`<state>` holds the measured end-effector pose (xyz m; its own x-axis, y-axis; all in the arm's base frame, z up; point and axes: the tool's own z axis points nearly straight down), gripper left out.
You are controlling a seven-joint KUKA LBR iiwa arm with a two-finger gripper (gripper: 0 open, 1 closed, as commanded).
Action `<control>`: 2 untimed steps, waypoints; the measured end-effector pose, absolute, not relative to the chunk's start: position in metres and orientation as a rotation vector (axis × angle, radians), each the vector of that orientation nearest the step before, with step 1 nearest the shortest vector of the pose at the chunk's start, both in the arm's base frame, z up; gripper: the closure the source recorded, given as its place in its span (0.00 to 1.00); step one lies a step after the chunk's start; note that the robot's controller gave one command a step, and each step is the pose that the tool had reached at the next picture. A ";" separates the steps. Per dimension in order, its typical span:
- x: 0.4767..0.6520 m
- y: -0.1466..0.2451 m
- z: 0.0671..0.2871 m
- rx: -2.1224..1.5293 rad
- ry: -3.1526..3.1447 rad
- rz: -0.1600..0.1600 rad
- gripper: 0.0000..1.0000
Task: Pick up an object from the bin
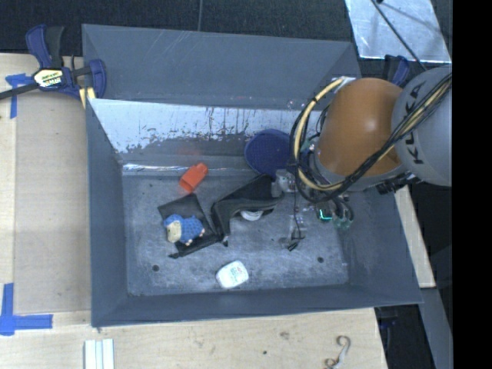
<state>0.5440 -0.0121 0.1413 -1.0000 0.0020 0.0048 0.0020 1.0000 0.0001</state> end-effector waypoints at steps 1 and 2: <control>0.603 0.043 0.082 0.095 -3.141 -0.004 0.00; 0.602 0.040 0.085 0.088 -3.138 -0.003 1.00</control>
Offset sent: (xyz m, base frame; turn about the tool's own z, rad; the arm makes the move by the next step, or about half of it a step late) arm 0.0582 0.0517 -0.0565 -0.0568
